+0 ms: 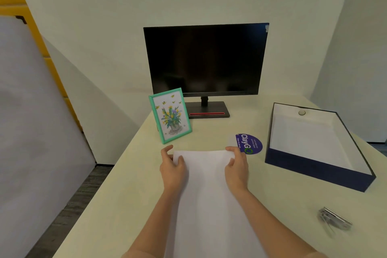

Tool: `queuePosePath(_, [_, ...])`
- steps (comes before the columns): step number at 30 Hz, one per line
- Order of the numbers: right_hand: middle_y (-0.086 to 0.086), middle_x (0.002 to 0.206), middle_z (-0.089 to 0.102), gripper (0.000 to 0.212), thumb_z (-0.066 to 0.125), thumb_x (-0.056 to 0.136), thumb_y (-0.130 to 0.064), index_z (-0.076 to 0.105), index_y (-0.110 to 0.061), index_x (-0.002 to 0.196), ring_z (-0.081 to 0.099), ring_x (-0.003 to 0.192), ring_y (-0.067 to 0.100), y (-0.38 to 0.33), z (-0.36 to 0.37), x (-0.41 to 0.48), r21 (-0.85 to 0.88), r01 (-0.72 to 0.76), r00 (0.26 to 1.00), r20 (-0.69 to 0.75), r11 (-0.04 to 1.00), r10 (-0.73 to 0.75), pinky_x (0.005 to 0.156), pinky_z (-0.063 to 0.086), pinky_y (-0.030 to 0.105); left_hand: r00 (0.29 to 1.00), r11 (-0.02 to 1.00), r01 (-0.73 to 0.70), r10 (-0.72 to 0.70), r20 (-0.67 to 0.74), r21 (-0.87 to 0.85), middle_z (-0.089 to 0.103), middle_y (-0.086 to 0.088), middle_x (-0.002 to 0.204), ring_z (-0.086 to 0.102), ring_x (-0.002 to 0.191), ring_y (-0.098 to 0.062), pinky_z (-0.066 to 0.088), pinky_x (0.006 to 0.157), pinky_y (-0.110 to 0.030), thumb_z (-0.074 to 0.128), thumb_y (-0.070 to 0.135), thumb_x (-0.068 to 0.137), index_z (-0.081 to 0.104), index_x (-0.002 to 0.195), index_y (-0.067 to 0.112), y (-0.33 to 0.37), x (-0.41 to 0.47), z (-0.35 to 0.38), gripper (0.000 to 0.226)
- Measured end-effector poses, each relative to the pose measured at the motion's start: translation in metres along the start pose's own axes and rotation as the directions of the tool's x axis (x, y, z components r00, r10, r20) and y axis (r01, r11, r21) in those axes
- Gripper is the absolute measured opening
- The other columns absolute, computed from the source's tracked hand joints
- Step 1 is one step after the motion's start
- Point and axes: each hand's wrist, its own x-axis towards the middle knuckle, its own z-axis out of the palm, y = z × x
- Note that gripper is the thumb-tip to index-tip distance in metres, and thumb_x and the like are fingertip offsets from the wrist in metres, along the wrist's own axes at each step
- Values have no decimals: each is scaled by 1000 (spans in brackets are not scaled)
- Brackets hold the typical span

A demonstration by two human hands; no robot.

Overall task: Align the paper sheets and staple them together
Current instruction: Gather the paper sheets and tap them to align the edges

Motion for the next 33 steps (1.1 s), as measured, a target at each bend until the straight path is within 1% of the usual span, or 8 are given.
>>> queuePosePath(2, [5,104,53,45,38,89,8,57,-24,115,56,93,26,0,0,0,2,3,1000,2,1000,-3,76,47,33,1000,1000,-6,6,-1,-20,53,-4,84,55,79,-21,44,73,-34,48,13,90,40,126,26,2,-1,-1,40])
queuePosePath(4, [5,105,53,45,38,89,9,57,-24,115,56,94,26,1,0,0,3,1,1000,2,1000,-1,76,47,33,1000,1000,-16,16,-7,-20,53,-5,82,54,76,-20,44,73,-35,48,12,90,42,127,25,2,-1,-1,39])
queuePosePath(8, [3,103,51,44,39,90,8,57,-24,115,55,95,26,1,-1,0,14,0,1000,-1,1000,0,77,47,32,999,999,2,-3,-34,-35,55,-10,88,52,75,-16,38,72,-29,44,11,94,46,124,21,1,0,-1,33])
queuePosePath(14, [5,106,53,44,39,90,8,57,-24,115,55,97,26,1,0,-1,20,1,1000,0,1000,-1,77,46,32,990,991,87,-97,-105,-99,61,-2,89,57,88,-23,38,76,-28,46,13,93,63,102,13,9,6,1,19])
queuePosePath(18, [5,107,54,45,39,90,8,57,-24,115,56,97,26,3,-1,-1,20,5,1000,1,1000,-5,78,47,32,981,974,132,-155,-118,-183,61,-1,83,56,80,-18,39,67,-22,53,10,89,63,93,10,12,13,2,11])
queuePosePath(23, [6,108,55,43,41,91,7,57,-24,116,55,98,25,3,0,0,14,8,1000,-1,1000,-8,76,44,29,971,952,167,-204,-125,-257,63,2,74,57,71,-17,45,70,-25,58,5,79,68,87,16,9,21,1,16])
queuePosePath(29, [4,107,55,44,39,90,7,57,-25,115,56,97,25,4,0,1,24,6,1000,-1,1000,-6,78,47,32,971,958,113,-162,-177,-262,59,1,76,53,68,-15,41,60,-19,52,5,84,65,89,17,13,18,2,18])
queuePosePath(33, [4,107,55,44,39,90,8,57,-24,115,55,97,24,5,0,1,24,7,1000,-1,1000,-7,78,45,30,978,981,64,-98,-183,-183,60,-3,86,52,75,-19,39,64,-24,46,8,89,65,96,19,11,16,1,23])
